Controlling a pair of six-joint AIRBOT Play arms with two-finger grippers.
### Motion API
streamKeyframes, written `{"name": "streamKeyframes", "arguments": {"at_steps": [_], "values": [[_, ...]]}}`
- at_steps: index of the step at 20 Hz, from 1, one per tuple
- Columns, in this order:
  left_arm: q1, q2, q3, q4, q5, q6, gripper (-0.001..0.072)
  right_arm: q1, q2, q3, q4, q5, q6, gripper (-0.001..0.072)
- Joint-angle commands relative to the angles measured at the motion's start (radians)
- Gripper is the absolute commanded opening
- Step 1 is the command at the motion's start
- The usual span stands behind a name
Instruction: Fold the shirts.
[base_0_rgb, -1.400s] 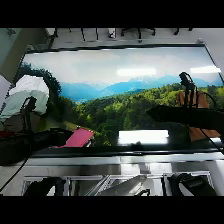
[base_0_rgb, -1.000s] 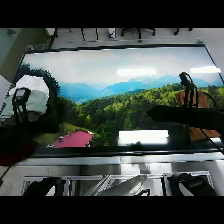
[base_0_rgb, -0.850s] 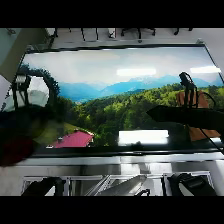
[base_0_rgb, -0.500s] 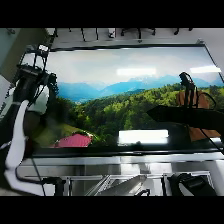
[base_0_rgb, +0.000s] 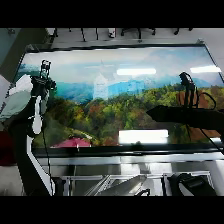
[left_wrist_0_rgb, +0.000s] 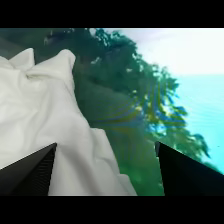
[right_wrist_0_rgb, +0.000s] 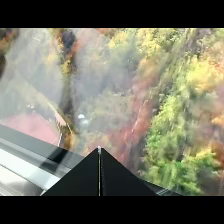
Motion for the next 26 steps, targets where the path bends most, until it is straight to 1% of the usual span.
{"name": "streamKeyframes", "arguments": {"at_steps": [1,2,3,4,5,8,13,16,17,18,19,21,23,24,25,26], "values": [[0.043,-0.057,0.032,0.001,-0.005,-0.019,0.0699,0.001,0.001,0.001,0.0,0.0,0.0,0.0026],[0.049,-0.057,0.031,0.001,0.011,-0.019,0.0613,0.001,0.001,0.001,0.0,0.0,0.0,0.0026],[0.053,-0.057,0.031,0.004,0.031,-0.018,0.0359,0.001,0.001,0.001,0.0,0.0,0.0,0.0026],[0.053,-0.053,0.031,0.009,0.062,-0.018,0.0056,0.001,0.001,0.001,0.0,0.0,0.0,0.0027],[0.053,-0.046,0.031,0.008,0.087,-0.017,0.0015,0.001,0.001,0.001,0.0,0.0,0.0,0.0026],[0.029,0.028,0.031,0.006,0.105,-0.017,0.0014,0.001,0.001,0.001,0.0,0.0,0.0,0.0027],[-0.052,0.273,0.032,0.004,0.114,-0.018,0.0014,0.001,0.001,0.001,0.0,0.0,0.0,0.0027],[-0.141,0.46,0.032,-0.017,0.208,-0.018,0.0014,0.001,0.001,0.001,0.0,0.0,0.0,0.0027],[-0.177,0.527,0.032,-0.058,0.251,-0.014,0.0014,0.001,0.001,0.001,0.0,0.0,0.0,0.0026],[-0.211,0.581,0.032,-0.137,0.31,0.003,0.0014,0.001,0.001,0.001,0.0,0.0,0.0,0.0026],[-0.247,0.636,0.032,-0.257,0.383,0.026,0.0014,0.001,0.001,0.001,0.0,0.0,0.0,0.0026],[-0.309,0.717,0.011,-0.559,0.513,0.097,0.0014,0.001,0.001,0.001,0.0,0.0,0.0,0.0026],[-0.369,0.784,-0.087,-0.853,0.589,0.118,0.0014,0.001,0.001,0.001,0.0,0.0,0.0,0.0026],[-0.405,0.808,-0.154,-0.953,0.605,0.124,0.0014,0.001,0.001,0.001,0.0,0.0,0.0,0.0026],[-0.449,0.829,-0.235,-1.006,0.609,0.124,0.0014,0.001,0.001,0.001,0.0,0.0,0.0,0.0026],[-0.497,0.841,-0.311,-1.016,0.606,0.123,0.0014,0.001,0.001,0.001,0.0,0.0,0.0,0.0026]]}}
